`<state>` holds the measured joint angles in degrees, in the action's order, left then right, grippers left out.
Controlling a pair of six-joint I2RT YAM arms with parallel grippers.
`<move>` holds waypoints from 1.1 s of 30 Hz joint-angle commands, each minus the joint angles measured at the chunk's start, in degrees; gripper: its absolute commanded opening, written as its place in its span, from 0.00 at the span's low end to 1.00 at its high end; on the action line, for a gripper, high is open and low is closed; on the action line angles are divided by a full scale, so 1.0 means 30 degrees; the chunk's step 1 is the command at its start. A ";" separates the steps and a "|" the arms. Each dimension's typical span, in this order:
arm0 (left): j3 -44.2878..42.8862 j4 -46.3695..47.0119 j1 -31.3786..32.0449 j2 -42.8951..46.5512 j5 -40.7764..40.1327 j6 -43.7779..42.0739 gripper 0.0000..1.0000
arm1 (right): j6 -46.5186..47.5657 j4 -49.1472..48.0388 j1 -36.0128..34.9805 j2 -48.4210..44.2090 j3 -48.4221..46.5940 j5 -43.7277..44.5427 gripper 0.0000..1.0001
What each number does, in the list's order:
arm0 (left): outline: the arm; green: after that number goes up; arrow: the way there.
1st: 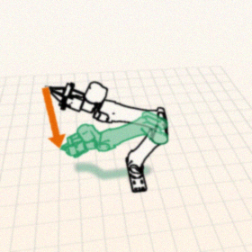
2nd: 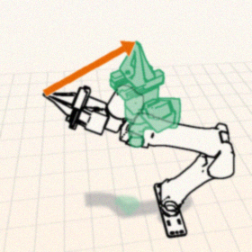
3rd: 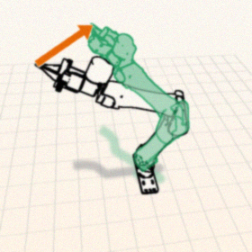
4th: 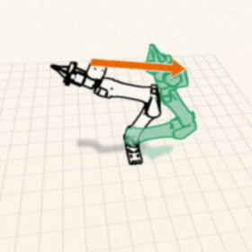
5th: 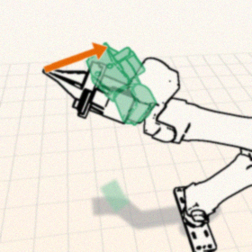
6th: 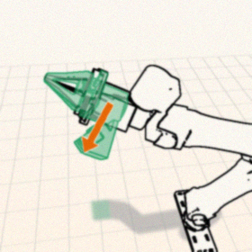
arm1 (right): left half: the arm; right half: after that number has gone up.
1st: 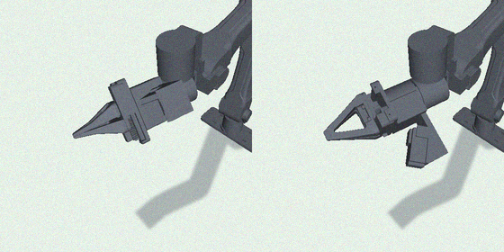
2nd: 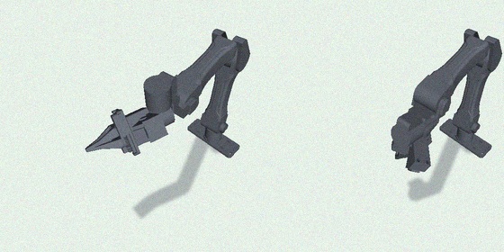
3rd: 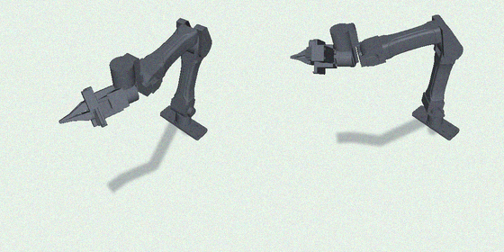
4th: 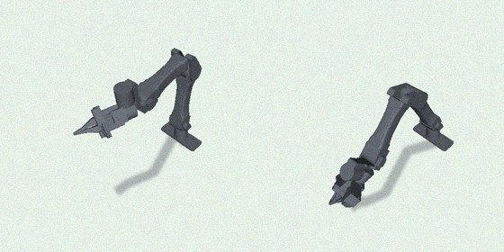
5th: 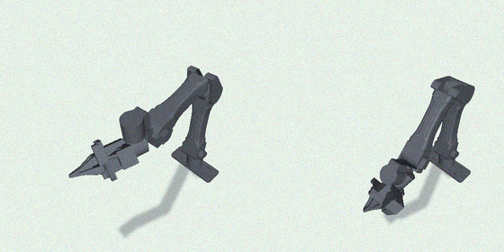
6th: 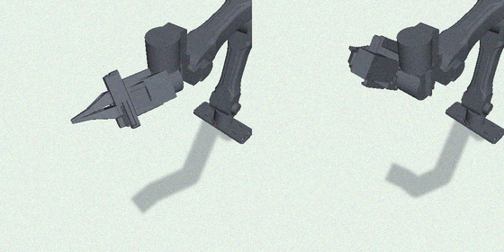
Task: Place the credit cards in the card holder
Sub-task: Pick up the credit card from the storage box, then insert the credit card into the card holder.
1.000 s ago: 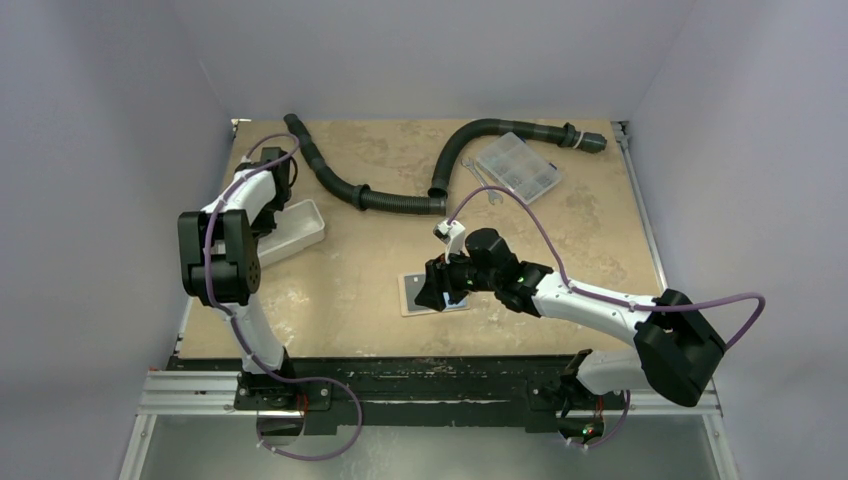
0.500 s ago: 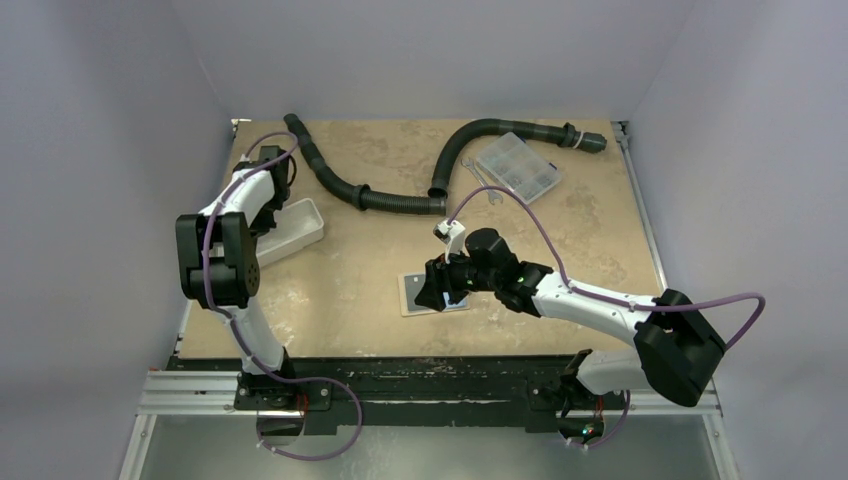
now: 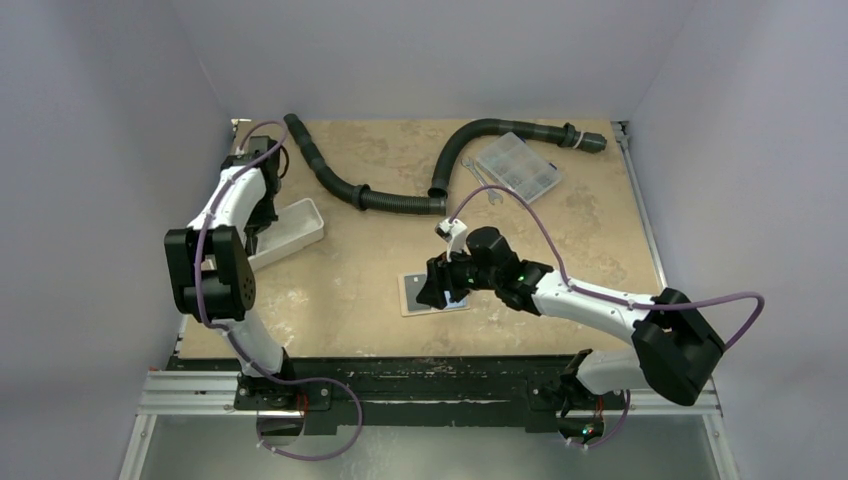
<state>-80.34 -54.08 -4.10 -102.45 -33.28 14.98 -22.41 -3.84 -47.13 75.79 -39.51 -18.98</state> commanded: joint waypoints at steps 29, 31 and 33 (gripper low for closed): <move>1.2779 2.0971 0.9225 0.7236 2.7390 1.0719 0.00 | -0.0308 0.0201 0.6308 0.4701 -0.0517 -0.4739 0.08; 1.3766 2.3247 0.9681 0.6126 2.8200 1.1797 0.00 | -0.0166 0.0224 0.6710 0.5005 -0.0441 -0.4510 0.03; 1.4173 2.3881 0.9891 0.5111 2.8653 1.1853 0.00 | -0.0027 0.0242 0.7123 0.5222 -0.0252 -0.4434 0.02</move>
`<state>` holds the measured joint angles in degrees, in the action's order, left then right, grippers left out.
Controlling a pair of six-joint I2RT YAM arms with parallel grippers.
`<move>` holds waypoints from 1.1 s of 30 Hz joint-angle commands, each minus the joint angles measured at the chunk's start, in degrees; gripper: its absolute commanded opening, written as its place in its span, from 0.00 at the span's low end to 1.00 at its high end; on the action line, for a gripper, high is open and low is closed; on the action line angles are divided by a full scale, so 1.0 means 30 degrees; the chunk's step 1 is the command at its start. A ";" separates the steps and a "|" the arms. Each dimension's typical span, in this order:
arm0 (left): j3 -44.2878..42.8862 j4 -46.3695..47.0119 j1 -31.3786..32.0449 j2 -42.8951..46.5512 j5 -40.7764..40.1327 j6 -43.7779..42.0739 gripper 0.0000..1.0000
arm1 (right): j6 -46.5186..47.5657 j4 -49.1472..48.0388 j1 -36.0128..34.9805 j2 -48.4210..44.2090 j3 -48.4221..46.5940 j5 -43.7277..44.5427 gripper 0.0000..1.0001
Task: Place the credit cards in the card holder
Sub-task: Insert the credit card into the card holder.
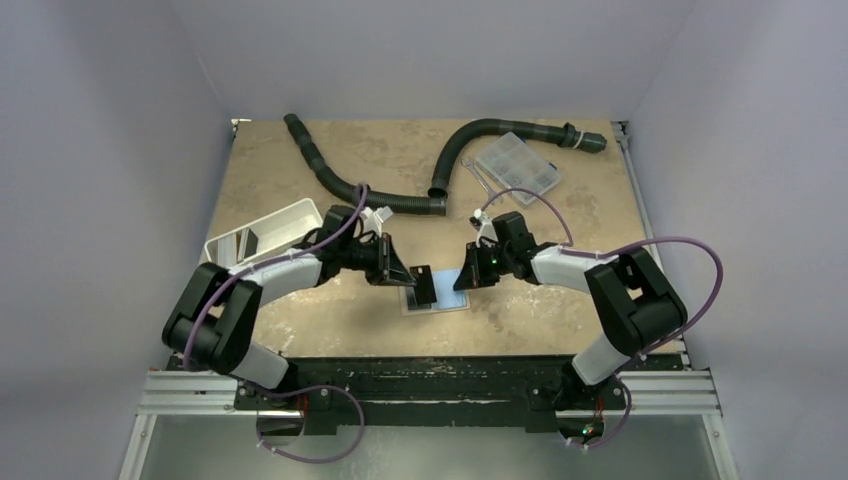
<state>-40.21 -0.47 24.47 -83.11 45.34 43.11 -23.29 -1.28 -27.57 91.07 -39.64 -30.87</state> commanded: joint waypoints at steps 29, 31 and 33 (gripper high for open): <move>-0.2652 0.1179 0.0197 -0.8351 0.3153 -0.2255 0.00 | 0.0475 -0.0363 0.1202 0.1035 -0.0390 -0.0651 0.01; -0.2696 0.1117 0.0100 -0.8395 0.3166 -0.2181 0.00 | 0.0468 -0.0385 0.1201 0.1036 -0.0380 -0.0665 0.01; -0.2602 0.1222 -0.0070 -0.8313 0.2998 -0.1973 0.00 | 0.0468 -0.0354 0.1201 0.1050 -0.0389 -0.0662 0.01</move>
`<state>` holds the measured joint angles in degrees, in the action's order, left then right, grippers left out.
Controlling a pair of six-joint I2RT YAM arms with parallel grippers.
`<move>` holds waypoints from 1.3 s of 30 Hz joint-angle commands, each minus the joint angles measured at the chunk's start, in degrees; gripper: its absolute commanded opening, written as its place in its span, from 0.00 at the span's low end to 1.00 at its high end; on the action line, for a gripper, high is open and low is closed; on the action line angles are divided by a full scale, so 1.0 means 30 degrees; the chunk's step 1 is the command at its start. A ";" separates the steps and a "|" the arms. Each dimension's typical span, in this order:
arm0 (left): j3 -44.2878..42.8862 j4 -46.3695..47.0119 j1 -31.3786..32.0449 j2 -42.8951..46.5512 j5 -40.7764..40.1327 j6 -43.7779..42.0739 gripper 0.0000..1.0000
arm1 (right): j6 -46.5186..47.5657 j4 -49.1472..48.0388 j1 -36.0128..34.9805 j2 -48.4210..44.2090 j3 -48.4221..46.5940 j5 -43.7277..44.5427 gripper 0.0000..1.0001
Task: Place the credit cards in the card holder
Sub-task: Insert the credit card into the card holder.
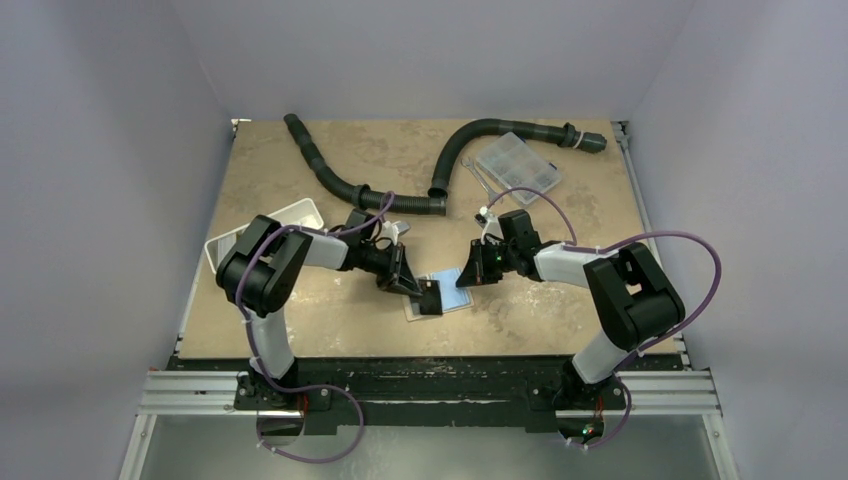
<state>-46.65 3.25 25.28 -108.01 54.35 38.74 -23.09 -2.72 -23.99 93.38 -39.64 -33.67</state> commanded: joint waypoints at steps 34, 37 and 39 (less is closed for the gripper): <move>-0.1087 0.3374 0.1604 -0.0834 -0.2676 0.2312 0.00 | 0.0322 -0.0049 0.0000 0.0645 -0.0452 -0.0056 0.00; -0.1093 0.4117 0.1945 -0.0912 -0.3009 0.3115 0.00 | 0.0238 -0.0086 0.0005 0.0560 -0.0372 -0.0041 0.00; -0.0775 0.4959 0.2052 -0.0855 -0.3353 0.3885 0.00 | 0.0014 -0.0103 0.0002 0.0392 -0.0253 0.0124 0.00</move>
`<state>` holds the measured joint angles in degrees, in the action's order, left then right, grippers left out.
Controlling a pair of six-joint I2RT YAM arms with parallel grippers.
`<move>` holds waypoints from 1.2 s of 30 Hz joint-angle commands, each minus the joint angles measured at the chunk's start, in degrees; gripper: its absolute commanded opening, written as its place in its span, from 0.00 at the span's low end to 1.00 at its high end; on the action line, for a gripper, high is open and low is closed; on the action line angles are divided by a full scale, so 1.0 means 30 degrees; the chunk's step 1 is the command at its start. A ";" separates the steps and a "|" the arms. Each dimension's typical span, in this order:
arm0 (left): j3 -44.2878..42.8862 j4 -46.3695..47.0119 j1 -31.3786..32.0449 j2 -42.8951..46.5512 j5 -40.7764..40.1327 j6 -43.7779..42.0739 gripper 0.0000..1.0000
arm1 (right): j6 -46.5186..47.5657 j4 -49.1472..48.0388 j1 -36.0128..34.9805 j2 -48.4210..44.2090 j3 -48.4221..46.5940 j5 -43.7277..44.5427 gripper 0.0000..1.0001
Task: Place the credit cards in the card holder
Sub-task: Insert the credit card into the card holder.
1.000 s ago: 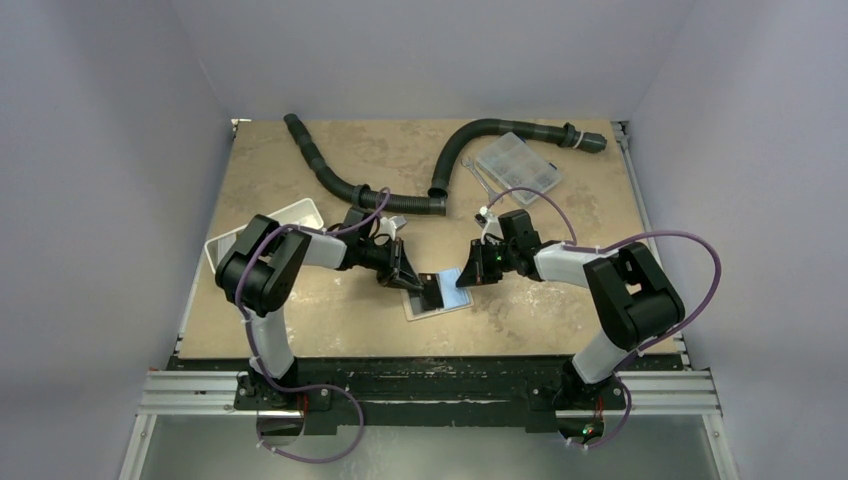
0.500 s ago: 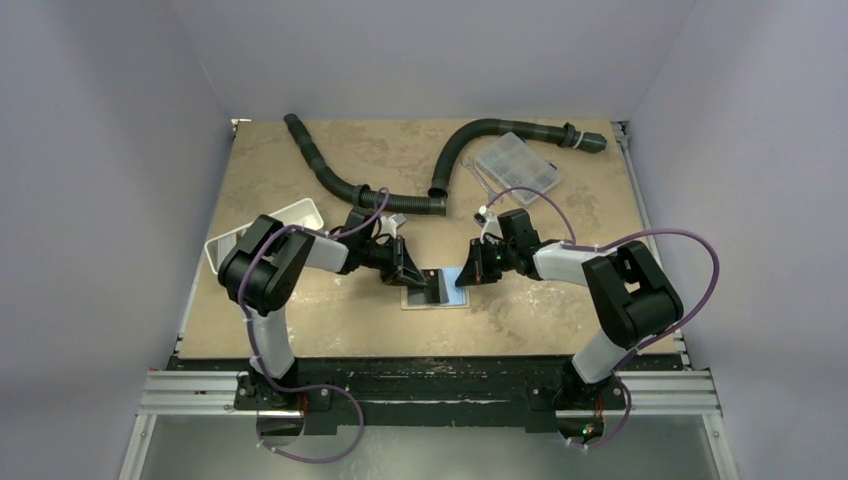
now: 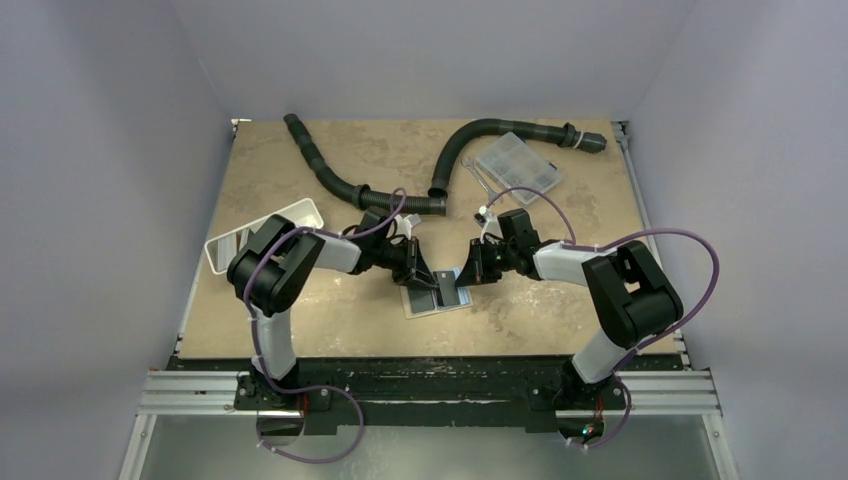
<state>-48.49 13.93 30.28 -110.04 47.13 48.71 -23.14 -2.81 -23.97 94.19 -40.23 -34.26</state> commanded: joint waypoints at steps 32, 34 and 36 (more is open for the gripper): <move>-0.1455 -0.2722 0.1775 0.0708 -0.4812 -0.1290 0.02 | -0.0637 0.0700 0.0368 -0.0961 0.0337 0.0396 0.13; -0.1693 -0.3917 0.1765 0.1121 -0.5319 -0.2028 0.11 | -0.0611 0.0702 0.0427 -0.1043 0.0436 0.0497 0.13; -0.2024 -0.5281 0.1742 0.1572 -0.5895 -0.2711 0.22 | -0.0505 0.0820 0.0482 -0.1060 0.0460 0.0654 0.13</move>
<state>-52.23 6.90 35.03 -108.68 36.51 47.33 -24.69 0.89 -22.59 92.20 -39.81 -32.53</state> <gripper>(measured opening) 0.147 0.129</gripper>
